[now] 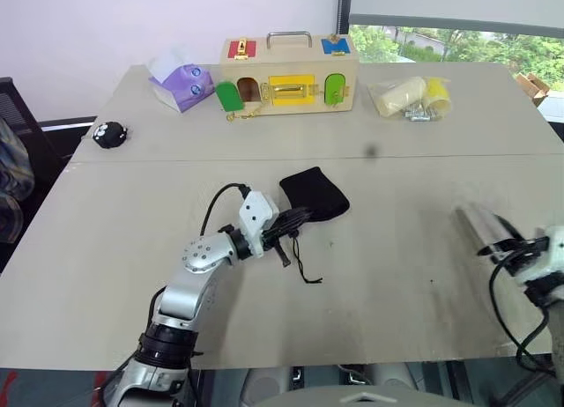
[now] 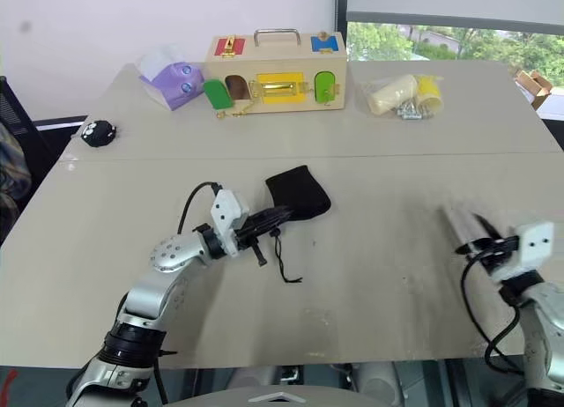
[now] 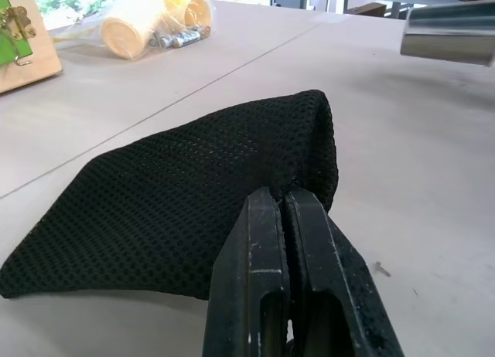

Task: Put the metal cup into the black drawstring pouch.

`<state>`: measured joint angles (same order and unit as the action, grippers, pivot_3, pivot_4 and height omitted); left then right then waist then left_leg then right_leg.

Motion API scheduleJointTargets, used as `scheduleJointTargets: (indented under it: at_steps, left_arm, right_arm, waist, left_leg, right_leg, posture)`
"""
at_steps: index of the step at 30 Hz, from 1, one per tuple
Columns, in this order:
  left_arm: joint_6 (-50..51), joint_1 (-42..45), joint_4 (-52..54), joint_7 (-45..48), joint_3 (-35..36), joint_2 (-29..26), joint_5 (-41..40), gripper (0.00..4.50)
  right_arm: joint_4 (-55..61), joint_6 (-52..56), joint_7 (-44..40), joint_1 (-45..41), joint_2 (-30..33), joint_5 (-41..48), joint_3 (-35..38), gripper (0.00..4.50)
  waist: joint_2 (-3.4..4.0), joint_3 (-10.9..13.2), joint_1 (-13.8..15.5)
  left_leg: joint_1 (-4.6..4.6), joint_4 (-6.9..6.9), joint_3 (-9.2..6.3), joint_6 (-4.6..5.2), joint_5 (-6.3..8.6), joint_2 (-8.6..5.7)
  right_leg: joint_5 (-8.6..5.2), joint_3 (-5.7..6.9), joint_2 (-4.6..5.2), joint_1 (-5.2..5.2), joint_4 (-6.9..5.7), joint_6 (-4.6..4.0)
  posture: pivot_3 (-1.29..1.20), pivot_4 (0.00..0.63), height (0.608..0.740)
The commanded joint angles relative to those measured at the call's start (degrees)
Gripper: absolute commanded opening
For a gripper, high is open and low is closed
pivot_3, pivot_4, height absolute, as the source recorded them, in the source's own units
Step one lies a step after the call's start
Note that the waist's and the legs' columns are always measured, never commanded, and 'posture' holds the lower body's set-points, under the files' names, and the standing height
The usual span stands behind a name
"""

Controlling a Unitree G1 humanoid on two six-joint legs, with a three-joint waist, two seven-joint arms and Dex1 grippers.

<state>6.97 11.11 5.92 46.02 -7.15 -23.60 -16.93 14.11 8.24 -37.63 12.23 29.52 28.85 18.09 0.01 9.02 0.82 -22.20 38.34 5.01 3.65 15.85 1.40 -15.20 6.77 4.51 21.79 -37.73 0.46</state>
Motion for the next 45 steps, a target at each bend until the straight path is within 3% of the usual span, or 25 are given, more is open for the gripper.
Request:
scheduleJointTargets:
  at_steps: [1, 9, 22, 28, 33, 37, 41, 45]
  left_arm:
    - [-0.29, 1.75, 0.24, 0.31, 0.74, 0.59, -0.75, 0.00]
    - [3.65, 3.60, 0.34, 2.27, 2.39, 0.25, -4.80, 0.00]
    - [8.92, 6.88, -0.54, 6.39, 3.40, -1.47, -7.86, 0.00]
    - [8.95, 7.23, -0.14, 6.91, 3.00, -1.44, -7.87, 0.00]
    - [9.03, 7.16, 0.74, 6.26, 2.98, -0.93, -7.97, 0.00]
    - [9.16, 6.63, 1.75, 5.77, 2.46, -0.17, -7.91, 0.00]
    - [9.38, 5.90, 2.85, 5.37, 2.04, 0.47, -7.74, 0.00]
    - [9.35, 5.82, 3.20, 4.68, 2.06, 0.90, -7.65, 0.00]
  right_arm:
    - [13.38, 7.58, -1.13, -1.50, 1.59, 2.81, -8.13, 0.04]
    - [19.12, 19.55, 7.56, -13.48, -4.60, 4.26, -19.08, 0.04]
    - [13.11, 21.90, 15.46, -19.16, -13.77, -4.59, -28.28, 0.04]
    - [10.52, 25.97, 20.61, -20.37, -18.57, -5.08, -26.86, 0.04]
    - [8.63, 27.73, 20.06, -22.70, -18.16, -7.40, -28.63, 0.04]
    - [4.85, 28.59, 23.00, -26.89, -22.85, -7.39, -27.70, 0.04]
    - [0.76, 29.26, 26.99, -29.98, -31.27, -2.91, -22.07, 0.04]
    - [-3.01, 32.85, 29.89, -32.80, -39.59, 8.85, -12.12, 0.04]
  waist:
    - [-0.08, 0.05, 0.02]
    - [-0.31, 0.11, 0.31]
    - [-0.33, 0.12, -0.02]
    - [-0.36, 0.11, -0.01]
    - [-0.36, 0.12, -0.10]
    - [-0.36, 0.12, -0.23]
    - [-0.37, 0.11, -0.18]
    - [-0.37, 0.12, -0.18]
  left_leg:
    - [0.00, 0.00, -0.02, 0.00, 0.00, 0.00]
    - [-0.23, 0.10, -0.16, 0.00, 0.00, -0.03]
    - [-0.50, 0.12, -0.18, -0.07, -0.05, -0.07]
    - [-0.50, 0.15, -0.18, -0.09, -0.05, -0.08]
    - [-0.51, 0.15, -0.18, -0.09, -0.06, -0.08]
    - [-0.49, 0.15, -0.18, -0.13, -0.08, -0.08]
    - [-0.49, 0.11, -0.24, -0.23, -0.14, -0.07]
    - [-0.52, 0.12, -0.23, -0.24, -0.15, -0.07]
  right_leg:
    - [0.00, 0.01, 0.00, 0.00, 0.01, 0.00]
    - [0.01, 0.13, 0.02, 0.10, 0.08, -0.01]
    - [0.01, 0.23, -0.03, 0.34, 0.02, 0.01]
    - [0.01, 0.20, -0.03, 0.34, 0.01, 0.01]
    - [0.01, 0.19, -0.03, 0.35, 0.02, 0.01]
    - [0.01, 0.18, -0.05, 0.37, -0.06, 0.00]
    - [0.01, 0.19, -0.09, 0.39, -0.10, -0.01]
    - [0.02, 0.17, -0.08, 0.39, -0.08, -0.01]
  posture:
    - [0.00, 0.150, 0.740]
    - [0.00, 0.150, 0.740]
    - [0.00, 0.150, 0.740]
    - [0.00, 0.150, 0.740]
    - [0.00, 0.150, 0.740]
    - [0.00, 0.150, 0.740]
    - [0.00, 0.150, 0.740]
    - [0.00, 0.150, 0.740]
